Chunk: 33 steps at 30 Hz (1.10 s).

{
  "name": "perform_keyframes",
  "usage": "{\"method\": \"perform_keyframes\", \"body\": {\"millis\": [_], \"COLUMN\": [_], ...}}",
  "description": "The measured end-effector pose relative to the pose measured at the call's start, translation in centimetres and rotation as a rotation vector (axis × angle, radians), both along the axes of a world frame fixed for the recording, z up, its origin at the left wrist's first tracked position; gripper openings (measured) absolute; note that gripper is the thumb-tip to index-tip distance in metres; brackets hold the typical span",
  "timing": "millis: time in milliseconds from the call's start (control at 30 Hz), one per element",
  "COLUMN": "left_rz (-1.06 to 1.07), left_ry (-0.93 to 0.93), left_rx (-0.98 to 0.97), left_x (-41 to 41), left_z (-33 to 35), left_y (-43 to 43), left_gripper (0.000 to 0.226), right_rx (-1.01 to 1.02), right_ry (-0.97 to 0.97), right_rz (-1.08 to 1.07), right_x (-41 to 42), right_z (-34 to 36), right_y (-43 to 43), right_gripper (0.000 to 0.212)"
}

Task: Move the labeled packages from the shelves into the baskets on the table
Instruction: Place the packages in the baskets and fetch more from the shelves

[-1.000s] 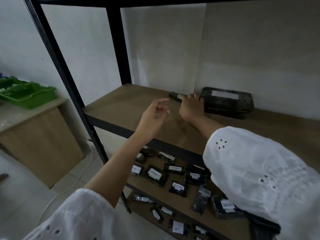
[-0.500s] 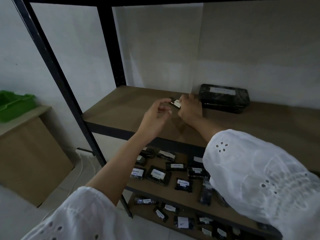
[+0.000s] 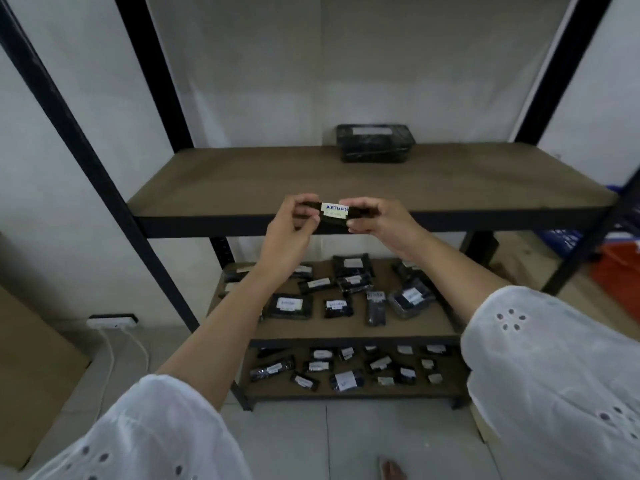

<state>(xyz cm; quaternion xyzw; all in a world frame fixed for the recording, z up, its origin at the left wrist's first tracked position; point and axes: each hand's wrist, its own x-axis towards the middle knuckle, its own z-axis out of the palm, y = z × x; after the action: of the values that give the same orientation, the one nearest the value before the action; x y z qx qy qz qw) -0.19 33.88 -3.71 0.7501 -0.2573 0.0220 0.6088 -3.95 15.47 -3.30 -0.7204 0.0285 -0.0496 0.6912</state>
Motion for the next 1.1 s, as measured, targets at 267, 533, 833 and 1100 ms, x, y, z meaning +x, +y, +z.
{"method": "perform_keyframes", "body": {"millis": [267, 533, 833, 1100], "left_rz": [-0.099, -0.011, 0.211, 0.259], "left_ry": [0.094, 0.256, 0.412, 0.488], "left_rx": [0.074, 0.103, 0.199, 0.766], "left_x": [-3.3, -2.1, 3.5, 10.7], "left_z": [-3.9, -10.7, -26.1, -35.6], "left_y": [-0.7, -4.4, -7.7, -11.6], "left_gripper": [0.021, 0.029, 0.018, 0.053], "right_rx": [0.077, 0.299, 0.488, 0.711], "right_ry": [0.161, 0.268, 0.412, 0.401], "right_rz": [-0.083, -0.201, -0.561, -0.806], "right_x": [-5.7, -4.9, 0.4, 3.6], "right_z": [-6.6, -14.5, -24.7, -32.1], "right_y": [-2.3, -5.1, -6.8, -7.5], "right_gripper": [0.041, 0.028, 0.015, 0.015]}}
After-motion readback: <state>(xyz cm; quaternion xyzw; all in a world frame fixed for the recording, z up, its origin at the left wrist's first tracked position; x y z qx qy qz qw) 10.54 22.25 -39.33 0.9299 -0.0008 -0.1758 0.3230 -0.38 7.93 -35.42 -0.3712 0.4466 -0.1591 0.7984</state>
